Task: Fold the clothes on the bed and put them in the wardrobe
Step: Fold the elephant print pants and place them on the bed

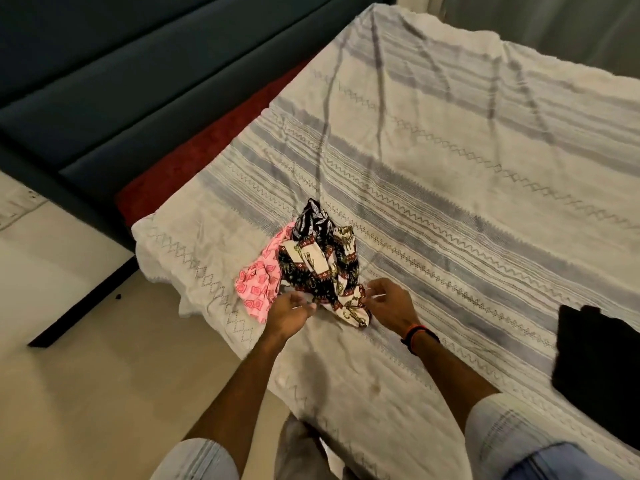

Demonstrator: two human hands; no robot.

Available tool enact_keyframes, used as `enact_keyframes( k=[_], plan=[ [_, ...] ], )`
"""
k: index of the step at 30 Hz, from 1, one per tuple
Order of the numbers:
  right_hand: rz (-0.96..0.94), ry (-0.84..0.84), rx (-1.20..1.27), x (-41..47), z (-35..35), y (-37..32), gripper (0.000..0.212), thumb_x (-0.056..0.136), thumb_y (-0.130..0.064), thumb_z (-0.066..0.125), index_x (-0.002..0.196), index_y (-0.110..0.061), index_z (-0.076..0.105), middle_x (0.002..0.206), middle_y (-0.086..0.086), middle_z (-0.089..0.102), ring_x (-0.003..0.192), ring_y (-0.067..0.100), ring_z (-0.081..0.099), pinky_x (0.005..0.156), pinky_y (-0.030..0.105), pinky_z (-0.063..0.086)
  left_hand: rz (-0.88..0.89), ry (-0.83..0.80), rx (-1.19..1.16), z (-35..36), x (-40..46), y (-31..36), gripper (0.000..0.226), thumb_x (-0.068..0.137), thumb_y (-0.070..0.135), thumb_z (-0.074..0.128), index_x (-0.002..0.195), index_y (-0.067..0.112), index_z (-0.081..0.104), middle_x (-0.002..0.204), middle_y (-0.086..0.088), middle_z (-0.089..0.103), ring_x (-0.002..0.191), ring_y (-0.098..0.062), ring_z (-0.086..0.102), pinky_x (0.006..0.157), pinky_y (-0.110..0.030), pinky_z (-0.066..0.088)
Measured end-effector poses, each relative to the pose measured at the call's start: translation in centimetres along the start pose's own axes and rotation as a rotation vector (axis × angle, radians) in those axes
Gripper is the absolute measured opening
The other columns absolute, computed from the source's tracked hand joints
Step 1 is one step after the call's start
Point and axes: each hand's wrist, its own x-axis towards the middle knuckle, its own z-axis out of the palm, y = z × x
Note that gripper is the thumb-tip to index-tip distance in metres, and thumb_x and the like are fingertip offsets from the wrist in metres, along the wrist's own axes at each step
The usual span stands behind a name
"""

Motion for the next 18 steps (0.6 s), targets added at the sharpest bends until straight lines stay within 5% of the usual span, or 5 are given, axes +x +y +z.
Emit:
enact_keyframes(
  k=[4, 9, 15, 18],
  plan=[
    [0.095, 0.016, 0.011, 5.5, 0.8, -1.1, 0.036, 0.090, -0.016, 0.068, 0.124, -0.010, 0.058, 0.115, 0.003, 0.067, 0.093, 0.015, 0.063, 0.079, 0.023, 0.049, -0.021, -0.101, 0.058, 1.0, 7.2, 2.3, 0.033, 0.085, 0.009, 0.074, 0.115, 0.006, 0.062, 0.103, -0.003, 0.065, 0.099, -0.019, 0.061, 0.091, -0.035, 0.052],
    [0.130, 0.021, -0.053, 12.1, 1.6, -1.6, 0.037, 0.091, -0.018, 0.066, 0.126, -0.012, 0.056, 0.118, 0.004, 0.065, 0.097, 0.016, 0.062, 0.086, 0.031, 0.054, 0.008, -0.201, 0.143, 3.4, 13.2, 5.2, 0.031, 0.086, 0.017, 0.072, 0.115, 0.016, 0.061, 0.111, 0.001, 0.065, 0.103, -0.015, 0.061, 0.092, -0.032, 0.051],
    [0.185, 0.021, -0.158, 19.2, 3.7, -2.6, 0.052, 0.088, -0.030, 0.069, 0.134, -0.015, 0.048, 0.128, 0.006, 0.060, 0.106, 0.023, 0.062, 0.093, 0.043, 0.053, -0.047, -0.282, 0.167, 5.4, 18.8, 6.6, 0.047, 0.089, 0.022, 0.070, 0.132, 0.016, 0.054, 0.126, 0.002, 0.061, 0.106, -0.011, 0.059, 0.066, -0.011, 0.043],
    [0.200, 0.032, -0.226, 22.1, 4.7, -2.5, 0.061, 0.085, -0.037, 0.072, 0.135, -0.015, 0.045, 0.127, 0.009, 0.059, 0.109, 0.026, 0.060, 0.094, 0.046, 0.052, -0.084, -0.286, 0.161, 5.9, 20.8, 6.5, 0.049, 0.089, 0.019, 0.070, 0.134, 0.015, 0.052, 0.130, 0.001, 0.060, 0.108, -0.011, 0.059, 0.075, -0.016, 0.046]
  ],
)
